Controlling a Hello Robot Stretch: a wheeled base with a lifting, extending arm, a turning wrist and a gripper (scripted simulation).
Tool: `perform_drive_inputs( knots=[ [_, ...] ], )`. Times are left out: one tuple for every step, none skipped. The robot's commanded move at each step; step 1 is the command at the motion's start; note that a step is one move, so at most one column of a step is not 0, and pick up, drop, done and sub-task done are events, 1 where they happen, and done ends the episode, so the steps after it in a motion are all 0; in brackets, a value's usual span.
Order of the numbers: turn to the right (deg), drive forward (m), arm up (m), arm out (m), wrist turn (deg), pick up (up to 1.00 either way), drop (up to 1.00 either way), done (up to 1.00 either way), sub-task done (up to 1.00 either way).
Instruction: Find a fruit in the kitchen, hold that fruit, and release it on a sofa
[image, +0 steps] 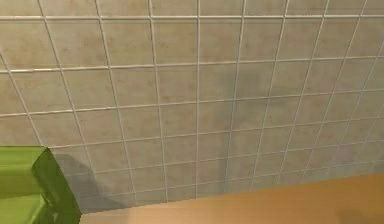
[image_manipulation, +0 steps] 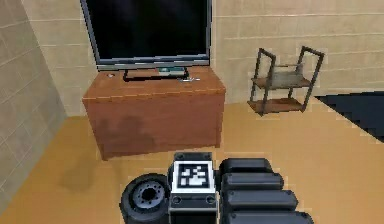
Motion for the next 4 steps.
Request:
perform_drive_inputs(
  knots=[
    [-18.0, 0.0, 0.0, 0.0, 0.0, 0.0, 0.0, 0.0, 0.0],
    [45.0, 0.0, 0.0, 0.0, 0.0, 0.0, 0.0, 0.0, 0.0],
    [45.0, 0.0, 0.0, 0.0, 0.0, 0.0, 0.0, 0.0, 0.0],
    [24.0, 0.0, 0.0, 0.0, 0.0, 0.0, 0.0, 0.0, 0.0]
  ],
)
